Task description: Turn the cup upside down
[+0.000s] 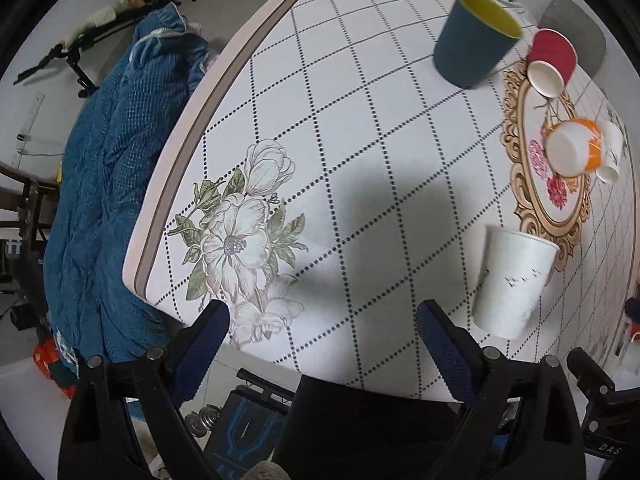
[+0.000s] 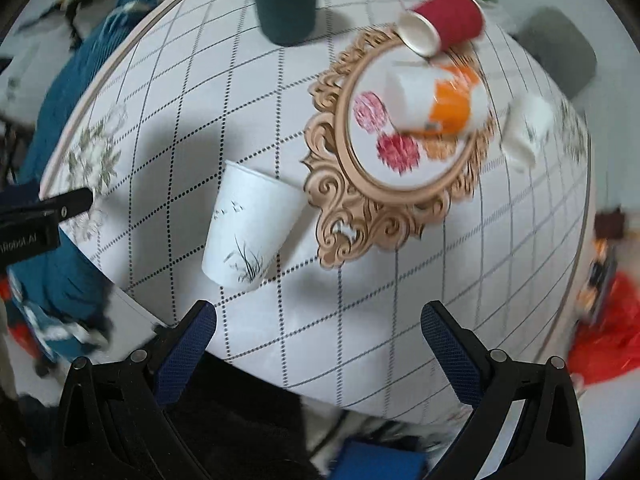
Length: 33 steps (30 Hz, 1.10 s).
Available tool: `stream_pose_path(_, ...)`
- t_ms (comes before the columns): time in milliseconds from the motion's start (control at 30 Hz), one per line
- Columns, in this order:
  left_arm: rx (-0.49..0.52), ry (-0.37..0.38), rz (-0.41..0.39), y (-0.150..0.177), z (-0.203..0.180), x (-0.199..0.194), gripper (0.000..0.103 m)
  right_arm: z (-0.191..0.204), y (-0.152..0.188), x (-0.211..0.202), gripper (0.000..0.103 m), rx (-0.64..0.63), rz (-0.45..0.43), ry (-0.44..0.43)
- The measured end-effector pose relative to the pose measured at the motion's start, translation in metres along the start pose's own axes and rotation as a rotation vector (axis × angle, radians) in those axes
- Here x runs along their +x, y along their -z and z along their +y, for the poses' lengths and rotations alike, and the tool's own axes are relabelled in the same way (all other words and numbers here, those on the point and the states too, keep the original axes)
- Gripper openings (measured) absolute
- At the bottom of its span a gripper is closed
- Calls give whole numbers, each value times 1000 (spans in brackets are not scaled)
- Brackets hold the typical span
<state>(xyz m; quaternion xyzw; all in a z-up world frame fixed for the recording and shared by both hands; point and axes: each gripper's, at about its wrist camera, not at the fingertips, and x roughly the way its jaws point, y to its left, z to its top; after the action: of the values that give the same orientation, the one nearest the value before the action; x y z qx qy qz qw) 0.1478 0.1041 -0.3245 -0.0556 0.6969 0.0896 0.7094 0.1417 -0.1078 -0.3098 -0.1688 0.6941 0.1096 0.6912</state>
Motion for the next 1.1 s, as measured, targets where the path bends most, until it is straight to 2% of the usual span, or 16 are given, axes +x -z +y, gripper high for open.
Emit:
stream_pose_path(100, 3, 1, 7, -2, 7, 9, 96, 21, -9, -1, 103, -147, 0, 88)
stream_pose_path(233, 16, 0, 23, -4, 13, 20, 96, 62, -5, -2, 103, -482, -42, 262)
stream_pose_path(300, 22, -7, 32, -4, 14, 26, 96, 84, 5, -1, 103, -719, -88, 359)
stream_pose_path(333, 21, -9, 36, -4, 14, 28, 96, 97, 16, 4, 103, -902, -114, 447)
stream_pose_path(367, 21, -8, 43, -4, 15, 32, 96, 104, 23, 9, 103, -1016, -126, 503)
stream_pose_path(400, 21, -8, 49, -4, 14, 34, 96, 109, 31, 14, 103, -1137, -136, 562)
stream_pose_path(433, 20, -7, 57, -4, 14, 38, 96, 116, 44, 26, 103, -1332, -150, 659)
stream_pose_path(500, 17, -2, 67, -4, 12, 43, 96, 117, 64, 44, 103, -1592, -153, 771)
stream_pose_path(567, 19, -4, 76, -4, 10, 49, 96, 114, 77, 61, 103, -1802, -116, 819)
stream_pose_path(667, 21, -23, 80, -5, 7, 56, 96, 105, 88, 84, 103, -2028, -68, 854)
stream_pose_path(733, 16, -31, 82, -6, 7, 59, 96, 96, 92, 98, 103, -2165, -58, 895)
stream_pose_path(867, 3, -38, 95, -9, 5, 66, 96, 85, 87, 118, 102, -2304, -45, 922)
stream_pose_path(1000, 7, -40, 101, -12, 1, 69, 96, 86, 77, 132, 95, -2363, -44, 913)
stream_pose_path(1100, 13, -44, 102, -14, 1, 70, 96, 89, 69, 141, 82, -2359, -39, 890)
